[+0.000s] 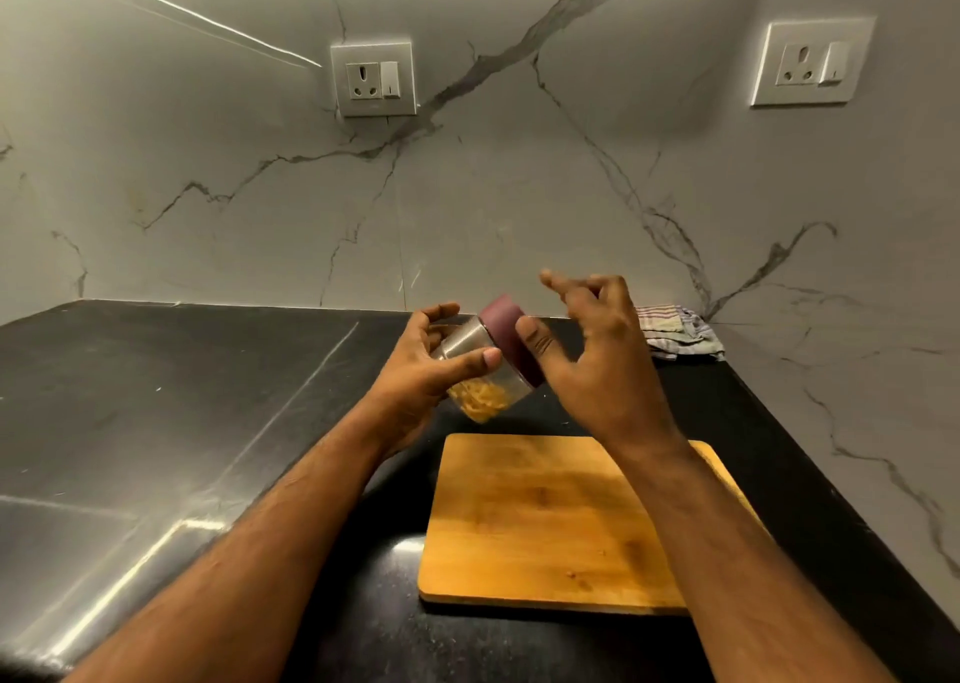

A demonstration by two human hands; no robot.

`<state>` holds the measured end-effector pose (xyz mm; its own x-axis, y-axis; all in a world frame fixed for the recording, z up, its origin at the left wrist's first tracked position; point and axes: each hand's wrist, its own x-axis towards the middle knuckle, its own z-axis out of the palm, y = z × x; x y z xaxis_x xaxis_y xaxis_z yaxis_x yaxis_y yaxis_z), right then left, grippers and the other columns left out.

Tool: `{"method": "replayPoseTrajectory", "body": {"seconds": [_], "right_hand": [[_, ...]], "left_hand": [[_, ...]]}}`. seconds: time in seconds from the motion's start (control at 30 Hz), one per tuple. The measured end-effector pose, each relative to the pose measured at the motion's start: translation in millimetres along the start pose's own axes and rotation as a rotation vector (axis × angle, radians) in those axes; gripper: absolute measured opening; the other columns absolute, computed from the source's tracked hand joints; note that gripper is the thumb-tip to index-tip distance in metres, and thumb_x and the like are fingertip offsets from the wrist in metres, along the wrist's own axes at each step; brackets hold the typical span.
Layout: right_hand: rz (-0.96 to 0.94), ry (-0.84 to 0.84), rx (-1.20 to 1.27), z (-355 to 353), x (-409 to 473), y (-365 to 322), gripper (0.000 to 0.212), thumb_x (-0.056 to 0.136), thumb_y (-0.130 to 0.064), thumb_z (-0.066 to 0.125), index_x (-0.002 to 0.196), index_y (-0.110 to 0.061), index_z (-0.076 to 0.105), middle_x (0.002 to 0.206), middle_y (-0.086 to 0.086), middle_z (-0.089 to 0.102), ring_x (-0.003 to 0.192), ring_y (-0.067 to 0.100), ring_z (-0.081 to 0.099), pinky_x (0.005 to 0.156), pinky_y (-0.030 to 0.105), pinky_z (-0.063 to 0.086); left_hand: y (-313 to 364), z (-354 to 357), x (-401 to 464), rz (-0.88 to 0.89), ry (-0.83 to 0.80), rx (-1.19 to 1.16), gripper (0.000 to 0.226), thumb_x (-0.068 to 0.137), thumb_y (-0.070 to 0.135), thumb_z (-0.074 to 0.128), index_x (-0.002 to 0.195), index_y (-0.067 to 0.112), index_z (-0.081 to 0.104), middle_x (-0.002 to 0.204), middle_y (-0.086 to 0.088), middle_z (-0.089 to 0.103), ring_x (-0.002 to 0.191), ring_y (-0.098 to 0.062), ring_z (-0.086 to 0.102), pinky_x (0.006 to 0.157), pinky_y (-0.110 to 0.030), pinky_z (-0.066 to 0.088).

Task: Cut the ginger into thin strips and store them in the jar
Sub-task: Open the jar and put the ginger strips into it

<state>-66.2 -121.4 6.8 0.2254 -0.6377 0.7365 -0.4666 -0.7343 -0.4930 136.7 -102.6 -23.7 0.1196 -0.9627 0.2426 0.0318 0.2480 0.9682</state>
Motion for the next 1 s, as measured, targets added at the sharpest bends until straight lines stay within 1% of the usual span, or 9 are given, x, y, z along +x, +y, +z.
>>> {"method": "replayPoseTrajectory", "body": {"seconds": [0.07,0.13,0.23,0.37,0.47,0.57,0.67,0.8,1.0], "right_hand": [[-0.007,-0.132,0.044,0.0,0.4,4.7,0.055,0.092,-0.056,0.048,0.144,-0.049,0.03,0.144,-0.006,0.027,0.13,0.012,0.032,0.094,0.029,0.044],[0.058,-0.232,0.209,0.0,-1.7,3.4,0.052,0.092,-0.059,0.042,0.142,-0.055,0.028,0.151,-0.012,0.021,0.135,0.011,0.03,0.097,0.032,0.045],[0.104,-0.286,0.329,1.8,-3.5,1.4,0.052,0.091,-0.06,0.04,0.141,-0.048,0.037,0.135,-0.011,0.045,0.121,0.007,0.047,0.091,0.026,0.051],[0.143,-0.236,0.267,6.2,-1.7,5.7,0.054,0.089,-0.06,0.045,0.14,-0.041,0.044,0.126,-0.009,0.05,0.113,0.007,0.051,0.08,0.019,0.052],[0.142,-0.154,0.22,8.5,-0.6,5.1,0.056,0.087,-0.06,0.048,0.139,-0.036,0.047,0.125,-0.007,0.049,0.112,0.005,0.051,0.075,0.01,0.046],[0.128,-0.068,0.108,9.6,-0.4,2.2,0.054,0.089,-0.052,0.053,0.137,-0.029,0.051,0.131,-0.003,0.045,0.116,0.006,0.045,0.081,0.008,0.039],[0.071,-0.086,0.012,11.1,-3.6,1.4,0.043,0.093,-0.033,0.058,0.135,-0.027,0.052,0.132,-0.003,0.043,0.12,0.007,0.041,0.092,0.018,0.045],[0.031,-0.114,-0.071,16.6,-5.8,5.8,0.042,0.092,-0.023,0.061,0.134,-0.025,0.054,0.128,-0.002,0.045,0.122,0.012,0.042,0.099,0.024,0.045],[-0.02,-0.212,-0.192,26.2,-5.6,11.9,0.041,0.093,-0.023,0.059,0.133,-0.03,0.055,0.124,-0.001,0.05,0.119,0.015,0.045,0.099,0.036,0.046]], "left_hand": [[-1.8,5.5,-0.1,-0.014,-0.092,-0.02,0.101,0.053,0.033,0.095,0.14,0.025,0.045,0.138,-0.011,0.052,0.122,-0.029,0.06,0.092,-0.04,0.057],[-0.5,6.6,-0.3,-0.006,-0.163,-0.039,0.094,0.058,0.031,0.094,0.14,0.022,0.049,0.138,-0.014,0.054,0.123,-0.031,0.06,0.093,-0.04,0.056],[1.1,4.7,-2.9,0.023,-0.251,-0.034,0.078,0.069,0.019,0.09,0.139,0.015,0.054,0.135,-0.018,0.058,0.122,-0.034,0.061,0.098,-0.048,0.054],[0.3,9.1,-4.9,0.101,-0.284,0.112,0.062,0.078,0.0,0.078,0.136,0.008,0.057,0.13,-0.017,0.064,0.122,-0.033,0.062,0.106,-0.056,0.047],[0.5,18.9,-4.7,0.185,-0.189,0.182,0.062,0.077,0.015,0.085,0.134,0.012,0.059,0.125,-0.011,0.068,0.119,-0.029,0.064,0.104,-0.053,0.049],[-6.2,28.3,-2.0,0.277,-0.058,0.315,0.068,0.075,0.033,0.087,0.135,0.02,0.058,0.126,0.0,0.067,0.119,-0.019,0.062,0.103,-0.043,0.052],[-14.0,30.3,3.1,0.3,-0.049,0.437,0.074,0.077,0.037,0.085,0.142,0.022,0.053,0.131,0.009,0.063,0.124,-0.007,0.057,0.105,-0.025,0.048],[-17.4,28.4,6.3,0.295,-0.027,0.567,0.074,0.077,0.034,0.085,0.143,0.022,0.052,0.128,0.014,0.063,0.118,0.007,0.055,0.09,-0.002,0.04],[-24.7,28.5,5.6,0.205,0.006,0.706,0.065,0.08,0.036,0.083,0.136,0.023,0.055,0.115,0.02,0.062,0.105,0.008,0.057,0.084,-0.003,0.044]]}}
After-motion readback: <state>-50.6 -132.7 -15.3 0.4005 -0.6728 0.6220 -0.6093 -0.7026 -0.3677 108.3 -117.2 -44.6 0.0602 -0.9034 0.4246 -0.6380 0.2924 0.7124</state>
